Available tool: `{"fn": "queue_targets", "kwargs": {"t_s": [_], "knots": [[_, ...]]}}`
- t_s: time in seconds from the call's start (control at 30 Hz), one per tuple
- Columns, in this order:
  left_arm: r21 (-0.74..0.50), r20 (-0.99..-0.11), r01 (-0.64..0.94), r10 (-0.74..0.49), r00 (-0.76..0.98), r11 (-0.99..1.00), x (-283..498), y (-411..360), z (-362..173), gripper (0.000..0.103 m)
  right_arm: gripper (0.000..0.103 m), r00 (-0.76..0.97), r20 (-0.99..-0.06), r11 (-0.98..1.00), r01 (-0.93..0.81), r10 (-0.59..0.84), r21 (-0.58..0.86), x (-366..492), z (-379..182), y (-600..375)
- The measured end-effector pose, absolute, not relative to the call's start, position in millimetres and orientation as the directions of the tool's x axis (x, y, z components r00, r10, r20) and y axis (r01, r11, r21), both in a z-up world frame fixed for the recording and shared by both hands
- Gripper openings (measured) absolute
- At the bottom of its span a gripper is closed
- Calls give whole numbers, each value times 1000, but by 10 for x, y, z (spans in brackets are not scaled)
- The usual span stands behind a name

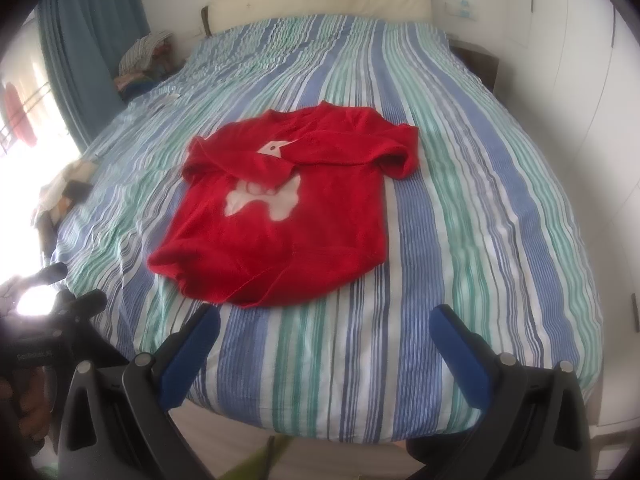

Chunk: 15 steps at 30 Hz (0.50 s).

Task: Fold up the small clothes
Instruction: 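Lower both grippers onto the sweater hem corners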

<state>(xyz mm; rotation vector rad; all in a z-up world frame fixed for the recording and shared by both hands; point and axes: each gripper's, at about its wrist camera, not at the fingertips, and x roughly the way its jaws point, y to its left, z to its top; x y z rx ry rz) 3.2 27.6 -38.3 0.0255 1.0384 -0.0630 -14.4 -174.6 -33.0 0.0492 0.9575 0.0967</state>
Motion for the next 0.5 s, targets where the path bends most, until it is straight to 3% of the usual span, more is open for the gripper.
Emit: {"fn": "queue_targets", "kwargs": {"t_s": [0.27,0.5], "knots": [[-120,-904,-68,-81,420,990,246,719,-659,102,103,578,-812,996,-15,78,85,-126,-379,-1921],[-325,-915,-125,-279,291,937,677,688,-1259,101,103,538,-836,994,-53,105,90,359,-805,-1908]]}}
